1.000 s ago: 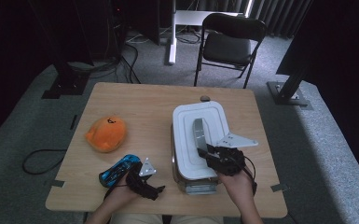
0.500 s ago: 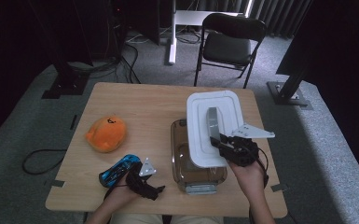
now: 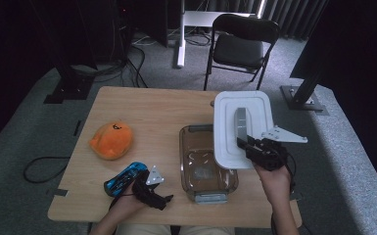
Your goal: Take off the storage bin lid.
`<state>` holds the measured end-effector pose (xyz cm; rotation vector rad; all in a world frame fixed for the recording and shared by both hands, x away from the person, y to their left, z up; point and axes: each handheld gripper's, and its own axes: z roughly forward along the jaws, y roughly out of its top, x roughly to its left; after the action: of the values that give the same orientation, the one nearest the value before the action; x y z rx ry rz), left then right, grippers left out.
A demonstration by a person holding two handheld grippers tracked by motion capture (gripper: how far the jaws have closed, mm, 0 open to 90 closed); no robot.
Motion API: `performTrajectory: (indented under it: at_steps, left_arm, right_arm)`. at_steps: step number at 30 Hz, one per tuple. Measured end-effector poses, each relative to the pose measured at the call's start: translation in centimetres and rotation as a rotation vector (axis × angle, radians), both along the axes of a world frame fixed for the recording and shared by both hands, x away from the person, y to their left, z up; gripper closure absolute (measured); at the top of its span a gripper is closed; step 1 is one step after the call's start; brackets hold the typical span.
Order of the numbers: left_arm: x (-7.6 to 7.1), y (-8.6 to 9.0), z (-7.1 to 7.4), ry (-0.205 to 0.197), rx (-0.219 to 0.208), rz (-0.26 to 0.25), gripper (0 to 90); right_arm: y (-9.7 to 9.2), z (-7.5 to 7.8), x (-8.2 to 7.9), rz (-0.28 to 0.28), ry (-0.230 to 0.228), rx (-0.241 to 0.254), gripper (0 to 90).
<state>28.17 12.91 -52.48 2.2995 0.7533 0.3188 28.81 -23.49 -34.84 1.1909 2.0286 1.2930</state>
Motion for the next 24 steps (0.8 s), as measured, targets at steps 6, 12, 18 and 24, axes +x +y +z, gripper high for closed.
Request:
performTrajectory:
  at_steps: [6, 12, 18, 24]
  left_arm:
    - [0.0, 0.0, 0.0, 0.000, -0.001, 0.001, 0.7]
    - [0.0, 0.0, 0.0, 0.000, 0.001, 0.000, 0.7]
    - [0.0, 0.0, 0.0, 0.002, -0.004, 0.002, 0.7]
    - [0.0, 0.0, 0.0, 0.001, 0.000, 0.000, 0.7]
  right_arm:
    - [-1.2, -0.3, 0.0, -0.031, -0.002, -0.010, 71.3]
    - [-2.7, -0.6, 0.0, -0.071, 0.002, 0.007, 71.3]
    - [-4.3, -1.3, 0.2, -0.119, 0.010, 0.008, 71.3]
    - [-5.6, -2.7, 0.7, -0.154, 0.036, 0.005, 71.3]
